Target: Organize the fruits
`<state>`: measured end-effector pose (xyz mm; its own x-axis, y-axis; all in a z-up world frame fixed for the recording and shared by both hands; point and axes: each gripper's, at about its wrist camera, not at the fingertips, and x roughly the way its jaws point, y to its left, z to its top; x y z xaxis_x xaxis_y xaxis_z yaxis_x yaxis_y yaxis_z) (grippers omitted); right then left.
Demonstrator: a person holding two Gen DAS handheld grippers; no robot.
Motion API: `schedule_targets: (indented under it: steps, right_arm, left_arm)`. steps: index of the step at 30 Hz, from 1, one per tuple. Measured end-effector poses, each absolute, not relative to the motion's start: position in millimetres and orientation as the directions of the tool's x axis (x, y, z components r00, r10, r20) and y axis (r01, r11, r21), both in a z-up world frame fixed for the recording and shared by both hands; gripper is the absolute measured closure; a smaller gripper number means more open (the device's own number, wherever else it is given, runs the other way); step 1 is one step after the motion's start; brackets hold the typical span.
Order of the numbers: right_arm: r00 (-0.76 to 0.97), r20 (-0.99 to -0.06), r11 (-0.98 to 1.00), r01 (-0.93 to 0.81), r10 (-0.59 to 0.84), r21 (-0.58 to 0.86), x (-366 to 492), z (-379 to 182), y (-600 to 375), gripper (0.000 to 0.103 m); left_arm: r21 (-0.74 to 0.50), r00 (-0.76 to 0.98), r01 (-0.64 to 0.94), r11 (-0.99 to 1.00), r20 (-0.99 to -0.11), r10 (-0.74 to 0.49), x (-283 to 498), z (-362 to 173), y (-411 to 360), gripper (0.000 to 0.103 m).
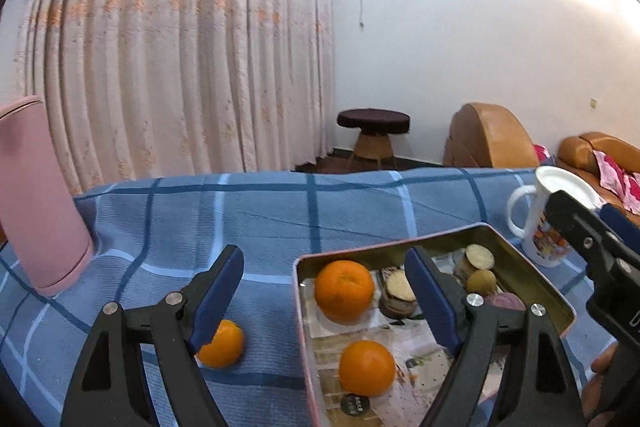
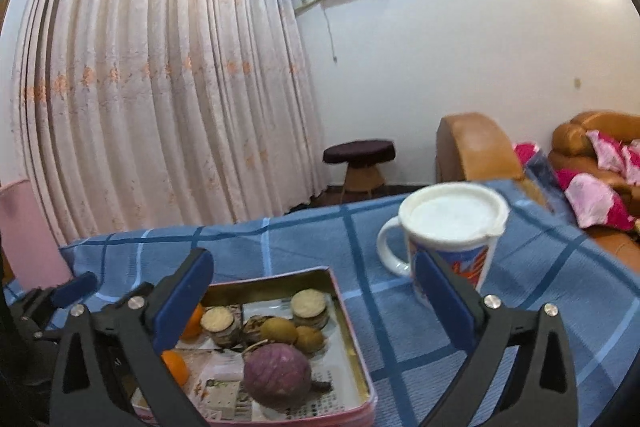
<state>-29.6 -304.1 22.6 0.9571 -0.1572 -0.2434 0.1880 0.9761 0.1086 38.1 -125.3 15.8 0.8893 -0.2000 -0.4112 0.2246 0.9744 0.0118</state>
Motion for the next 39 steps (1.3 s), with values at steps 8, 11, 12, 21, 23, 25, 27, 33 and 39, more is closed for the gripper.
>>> schedule_targets:
  steps: [8,11,12,21,23,25,27,33,39]
  right_arm:
    - [0.957,-0.228,0.981,0.19,-0.178,0.031,-30,22,-293,0.0]
    - [0.956,-0.234,0.982,0.188,-0.177,0.025,-29,21,-293,0.0]
    - [0.956,-0.236,0.982,0.188,-0.176,0.03,-30,20,-294,0.0]
    - [0.952,-0.249,0.98,0.194,-0.179,0.037,-35,19,-291,0.0]
    - [0.95,-0.257,0.98,0.194,-0.179,0.033,-36,18,-288,0.0]
    - [0.946,-0.262,0.979,0.202,-0.189,0.025,-36,18,-286,0.0]
    - [0.945,-0.26,0.977,0.211,-0.2,0.016,-39,18,-282,0.0]
    - [0.944,-0.262,0.977,0.21,-0.198,0.019,-43,17,-279,0.0]
    - [0.943,-0.261,0.976,0.219,-0.206,0.022,-51,17,-273,0.0]
  left_arm:
    - [0.065,0.9,0.22,0.973,-0.399,-0.177,35,13,-135,0.019]
    - [0.069,0.899,0.224,0.972,-0.399,-0.179,33,12,-135,0.019]
    - [0.069,0.899,0.224,0.972,-0.401,-0.179,32,11,-135,0.019]
    - [0.051,0.892,0.225,0.973,-0.413,-0.184,26,12,-129,0.019]
    - [0.047,0.889,0.227,0.973,-0.417,-0.187,25,11,-126,0.019]
    - [0.044,0.887,0.23,0.972,-0.419,-0.191,22,11,-122,0.019]
    - [0.04,0.889,0.23,0.972,-0.415,-0.194,18,12,-120,0.019]
    - [0.036,0.885,0.24,0.97,-0.42,-0.203,13,12,-114,0.019]
    - [0.016,0.885,0.232,0.973,-0.418,-0.204,4,11,-102,0.019]
